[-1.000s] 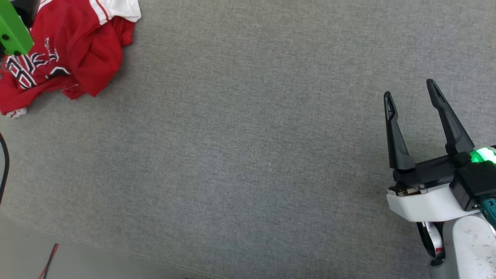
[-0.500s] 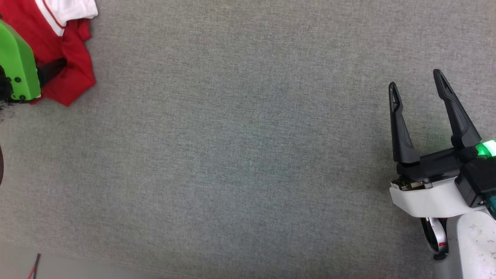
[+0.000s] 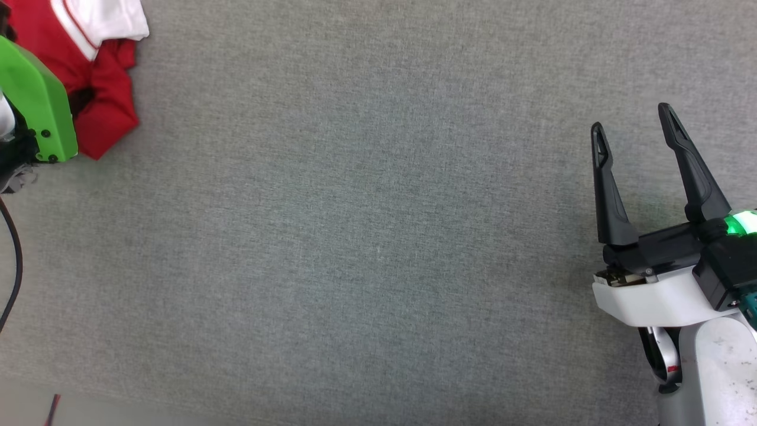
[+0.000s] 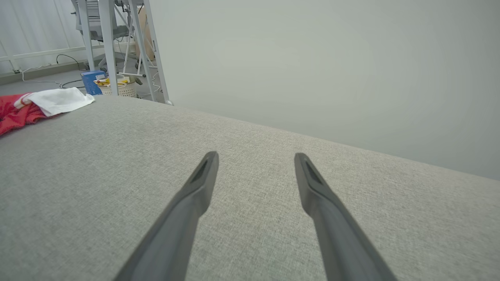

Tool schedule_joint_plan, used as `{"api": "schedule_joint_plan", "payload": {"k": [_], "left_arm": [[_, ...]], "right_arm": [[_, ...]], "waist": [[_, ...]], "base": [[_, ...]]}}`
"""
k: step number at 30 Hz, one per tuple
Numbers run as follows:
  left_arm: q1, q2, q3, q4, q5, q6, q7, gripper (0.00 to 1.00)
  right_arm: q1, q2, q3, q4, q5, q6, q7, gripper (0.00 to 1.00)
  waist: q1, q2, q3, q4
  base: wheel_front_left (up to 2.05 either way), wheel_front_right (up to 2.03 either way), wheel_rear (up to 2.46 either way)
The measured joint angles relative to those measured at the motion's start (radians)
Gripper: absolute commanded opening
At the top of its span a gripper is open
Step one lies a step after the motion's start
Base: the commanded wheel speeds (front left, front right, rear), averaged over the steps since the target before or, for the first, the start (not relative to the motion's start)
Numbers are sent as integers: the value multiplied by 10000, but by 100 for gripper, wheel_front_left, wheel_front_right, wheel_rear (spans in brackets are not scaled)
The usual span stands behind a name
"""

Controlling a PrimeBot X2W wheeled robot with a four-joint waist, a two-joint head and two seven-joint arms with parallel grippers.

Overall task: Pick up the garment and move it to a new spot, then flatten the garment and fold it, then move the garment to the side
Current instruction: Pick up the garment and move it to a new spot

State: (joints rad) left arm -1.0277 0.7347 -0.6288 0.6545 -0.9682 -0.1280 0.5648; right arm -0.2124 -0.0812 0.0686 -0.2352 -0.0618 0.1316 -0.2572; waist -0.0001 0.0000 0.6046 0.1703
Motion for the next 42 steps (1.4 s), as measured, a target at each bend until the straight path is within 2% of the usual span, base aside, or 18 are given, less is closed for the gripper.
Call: {"api": "schedule_joint_plan", "payload": {"k": [4,11,16,19,26,32,42], "left_arm": [[-56,311,-525,-577,184,0,-646,0],[-562,800,-1419,-2184,502,0,-1020,0],[-1336,771,-2188,-2930,539,0,-1066,0],[-1791,548,-2754,-3371,560,0,-1151,0],[-2552,-623,-4619,-3845,545,0,-1616,0],[-3095,-2021,-6027,-3875,372,0,-2253,0],[-2713,-4103,-6495,-3910,646,0,-2723,0]], "right_arm": [[73,86,-33,109,167,0,0,100],[398,217,-65,345,362,0,0,100],[473,297,-100,410,514,0,0,100],[491,320,-174,414,800,0,0,100],[528,330,-339,428,1329,0,0,100],[529,326,-468,424,1593,0,0,100],[544,324,-727,384,1852,0,0,100]], "waist": [[0,0,-476,41],[0,0,-1444,123],[0,0,-2057,51],[-1,0,-2315,-136],[0,0,-2568,-961],[0,0,-2611,-1867],[0,1,-2522,-3111]], "base": [[0,0,0],[0,0,0],[0,0,0],[0,0,0],[0,0,0],[0,0,0],[0,0,0]]}}
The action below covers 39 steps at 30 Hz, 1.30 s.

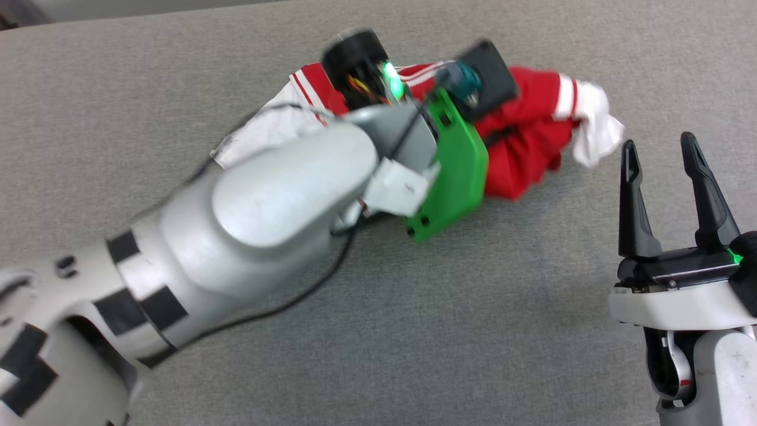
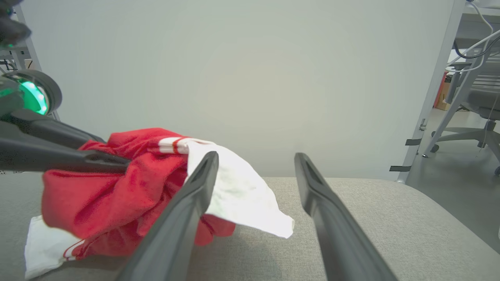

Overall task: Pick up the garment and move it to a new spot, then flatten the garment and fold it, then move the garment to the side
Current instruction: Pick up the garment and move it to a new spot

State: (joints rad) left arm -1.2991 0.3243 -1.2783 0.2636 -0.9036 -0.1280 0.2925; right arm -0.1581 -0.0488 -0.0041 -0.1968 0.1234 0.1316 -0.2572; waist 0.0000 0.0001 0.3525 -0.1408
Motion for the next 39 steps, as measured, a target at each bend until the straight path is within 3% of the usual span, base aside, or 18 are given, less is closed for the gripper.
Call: {"api": "schedule_joint_plan", "payload": {"k": [4,11,17,18,19,26,30,39], "left_arm": [[1182,-462,-15,-31,558,0,431,0],[3417,-619,-40,201,1814,0,1429,0],[3785,-706,0,299,2033,0,1337,0],[3783,-719,-6,408,2036,0,1131,23],[3777,-727,-21,502,2080,0,871,100],[3731,-917,25,1411,1802,0,-1998,100],[3722,-982,562,1774,1749,59,-3505,100],[4301,-675,1616,1856,1950,1645,-5350,100]], "right_arm": [[2,-2,-36,-21,146,0,0,100],[1,0,17,-23,222,0,0,100],[-1,-2,-12,25,222,0,0,100],[0,0,-15,50,221,0,0,100],[0,0,-15,71,219,0,0,100],[298,2,-155,290,203,0,0,100],[668,0,-314,416,134,0,0,100],[1394,0,-481,619,25,0,0,100]], "waist": [[0,0,191,-193],[0,0,478,-311],[0,0,488,-219],[0,-1,455,-191],[0,-1,416,-171],[0,0,-156,18],[0,-1,-618,188],[0,-1,-1581,815]], "base": [[0,0,0],[0,0,0],[0,0,0],[0,0,0],[0,0,0],[0,0,0],[0,0,0],[0,0,0]]}}
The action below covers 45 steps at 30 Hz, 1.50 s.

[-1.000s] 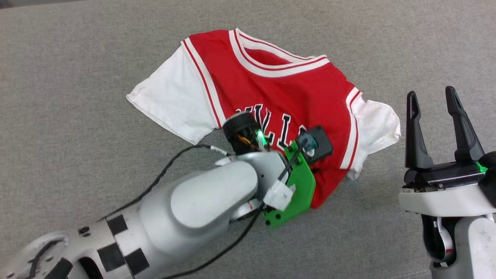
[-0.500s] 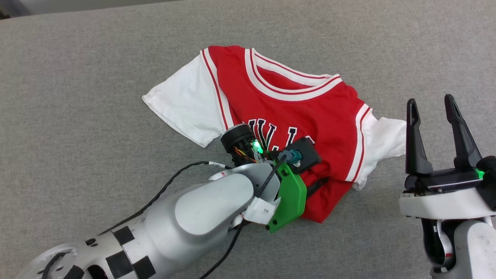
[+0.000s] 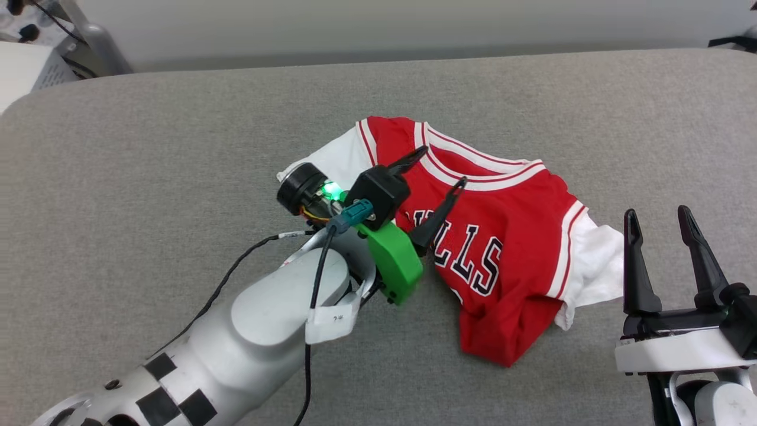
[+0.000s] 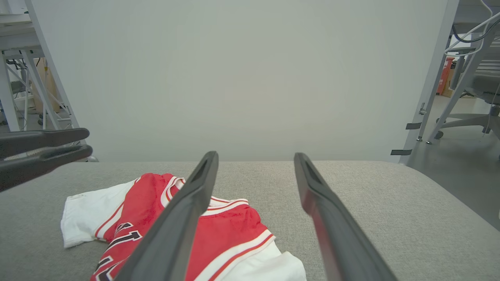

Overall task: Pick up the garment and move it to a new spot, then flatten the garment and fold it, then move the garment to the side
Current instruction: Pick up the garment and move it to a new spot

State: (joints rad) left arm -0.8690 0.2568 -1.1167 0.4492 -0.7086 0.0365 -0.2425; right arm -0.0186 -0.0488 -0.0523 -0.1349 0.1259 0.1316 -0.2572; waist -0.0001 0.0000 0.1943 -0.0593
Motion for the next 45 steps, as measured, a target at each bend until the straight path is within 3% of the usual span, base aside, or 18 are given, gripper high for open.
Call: {"api": "schedule_joint_plan", "payload": {"k": [3,9,18,22,27,37,45], "left_arm": [[578,261,711,-336,339,660,-127,100],[2169,660,2548,-1605,1407,1540,-134,100],[4875,867,5685,-2930,2800,2148,-134,100],[6022,642,6997,-3329,3336,2098,-134,100],[7199,94,8230,-3570,3979,1682,-134,100],[8601,-846,9660,-3676,5333,696,-134,100],[9091,-1390,10249,-3837,5946,217,-134,100]], "right_arm": [[113,2,-21,96,-2,0,0,100],[220,4,-52,242,-2,0,0,100],[517,2,-59,378,-6,0,0,100],[678,2,-113,460,-42,0,0,100],[857,2,-130,594,-40,0,0,100],[1233,2,2,941,213,0,0,100],[1459,2,46,1030,280,0,0,100]], "waist": [[0,0,-257,263],[0,0,-627,658],[0,0,-1068,883],[0,0,-1255,919],[0,0,-1451,942],[0,0,-1718,895],[0,0,-1802,937]], "base": [[0,0,0],[0,0,0],[0,0,0],[0,0,0],[0,0,0],[0,0,0],[0,0,0]]}}
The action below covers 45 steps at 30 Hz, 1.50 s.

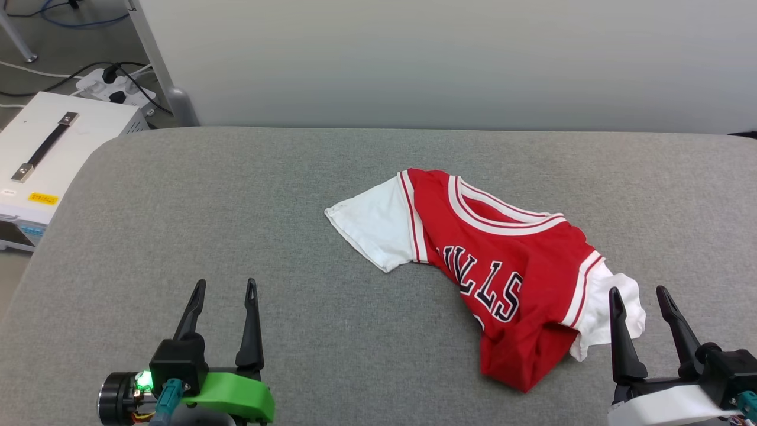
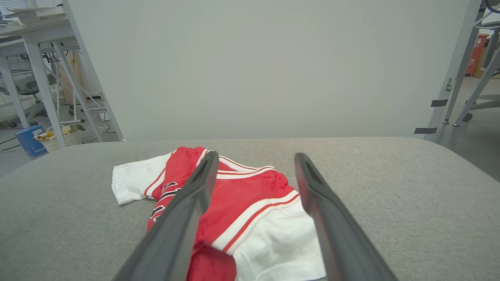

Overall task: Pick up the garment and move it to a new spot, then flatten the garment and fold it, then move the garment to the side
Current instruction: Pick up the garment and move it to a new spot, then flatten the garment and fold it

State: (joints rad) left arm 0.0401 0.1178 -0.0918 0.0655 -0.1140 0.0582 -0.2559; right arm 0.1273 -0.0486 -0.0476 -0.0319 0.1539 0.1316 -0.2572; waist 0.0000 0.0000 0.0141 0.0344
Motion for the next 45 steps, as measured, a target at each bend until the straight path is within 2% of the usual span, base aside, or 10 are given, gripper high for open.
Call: {"api": "schedule_joint_plan", "payload": {"k": [5,14,27,32,39,45], "left_arm": [[175,-290,309,-65,245,-276,-2,100],[307,-474,525,-59,431,-464,0,100],[319,-558,604,50,568,-575,0,100],[234,-562,575,255,652,-876,0,100],[-1858,-132,604,560,723,-1436,-2,100],[-4299,631,257,1427,696,-1766,-2,100]], "right_arm": [[155,0,8,105,82,0,0,100],[186,0,4,207,117,0,0,100],[188,0,-4,207,115,0,0,100],[187,0,-2,207,117,0,0,100],[56,2,163,192,107,0,0,100],[-578,2,309,15,73,0,0,100]], "waist": [[0,0,-87,49],[0,0,-161,54],[0,0,-114,94],[0,0,-66,97],[0,0,180,53],[0,0,675,-189]], "base": [[0,0,0],[0,0,0],[0,0,0],[0,0,0],[0,0,0],[0,0,0]]}}
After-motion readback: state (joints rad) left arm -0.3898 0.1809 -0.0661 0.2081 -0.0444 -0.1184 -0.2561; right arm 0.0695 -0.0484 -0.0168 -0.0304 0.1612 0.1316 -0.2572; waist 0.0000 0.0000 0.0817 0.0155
